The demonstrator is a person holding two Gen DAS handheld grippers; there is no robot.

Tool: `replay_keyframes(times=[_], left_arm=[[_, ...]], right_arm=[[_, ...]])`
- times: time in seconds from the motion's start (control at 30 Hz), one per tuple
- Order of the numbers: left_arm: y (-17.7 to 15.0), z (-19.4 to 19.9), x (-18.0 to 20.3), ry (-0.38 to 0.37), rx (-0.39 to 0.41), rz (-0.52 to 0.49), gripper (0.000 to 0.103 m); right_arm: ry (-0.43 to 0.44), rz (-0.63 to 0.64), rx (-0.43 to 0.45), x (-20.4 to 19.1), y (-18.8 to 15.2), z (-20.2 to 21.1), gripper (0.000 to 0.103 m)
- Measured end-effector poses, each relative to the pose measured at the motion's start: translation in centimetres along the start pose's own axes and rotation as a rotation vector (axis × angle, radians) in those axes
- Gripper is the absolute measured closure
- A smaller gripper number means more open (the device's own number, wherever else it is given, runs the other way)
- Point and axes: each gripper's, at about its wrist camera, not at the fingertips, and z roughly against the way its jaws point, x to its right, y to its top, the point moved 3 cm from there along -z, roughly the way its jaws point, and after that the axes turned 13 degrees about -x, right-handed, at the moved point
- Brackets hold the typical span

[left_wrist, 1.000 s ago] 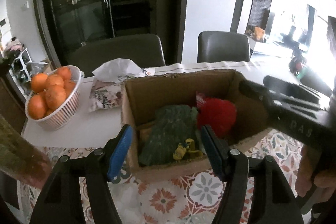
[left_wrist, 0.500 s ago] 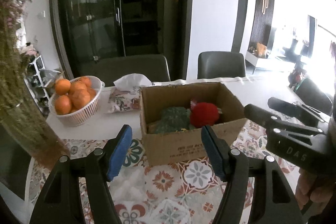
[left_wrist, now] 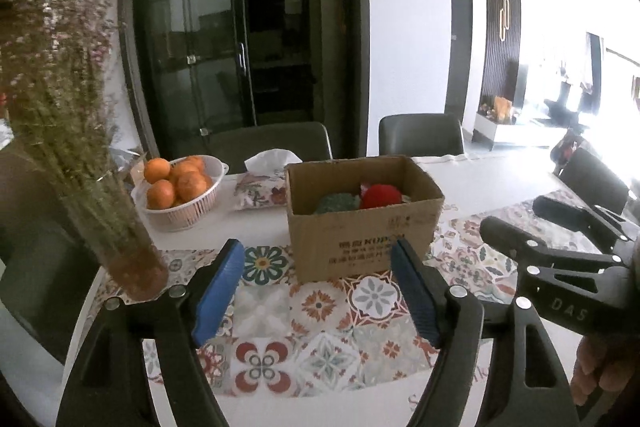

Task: Organize soft objects

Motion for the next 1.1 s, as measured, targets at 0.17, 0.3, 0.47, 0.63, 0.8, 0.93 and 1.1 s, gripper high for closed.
replay_keyframes(times=[0.17,0.3,0.47,0.63,0.8,0.93,1.1], left_arm=[[-2.2,2.4,0.3,0.010,0.024,0.000,0.017],[-3.9,4.0,0.7,0.000,0.037,0.000,0.016],[-5.9,5.6,1.1,0.003,0.044,0.009,0.015],[-8.2,7.0,1.5,0.015,0.058,0.017,0.009],[-10.1,8.3,1.7,0.009,0.061,0.016,0.005],[-11.2,9.4,2.1,0.018,0.082,0.012,0.000],[-12.4,10.2,2.3,0.016,0.091,0.012,0.000]], right_arm=[[0.002,-0.008,0.009,-0.3,-2.8,2.5,0.023],[-0.002,-0.011,0.017,-0.4,-4.6,4.0,0.022],[-0.021,-0.001,0.030,-0.5,-6.9,5.7,0.021],[-0.021,0.001,0.034,-0.4,-8.8,7.0,0.020],[-0.024,-0.002,0.042,-0.6,-10.7,8.3,0.020],[-0.024,-0.012,0.049,-0.6,-12.0,9.2,0.019],[-0.030,-0.014,0.052,-0.6,-13.2,9.9,0.018]])
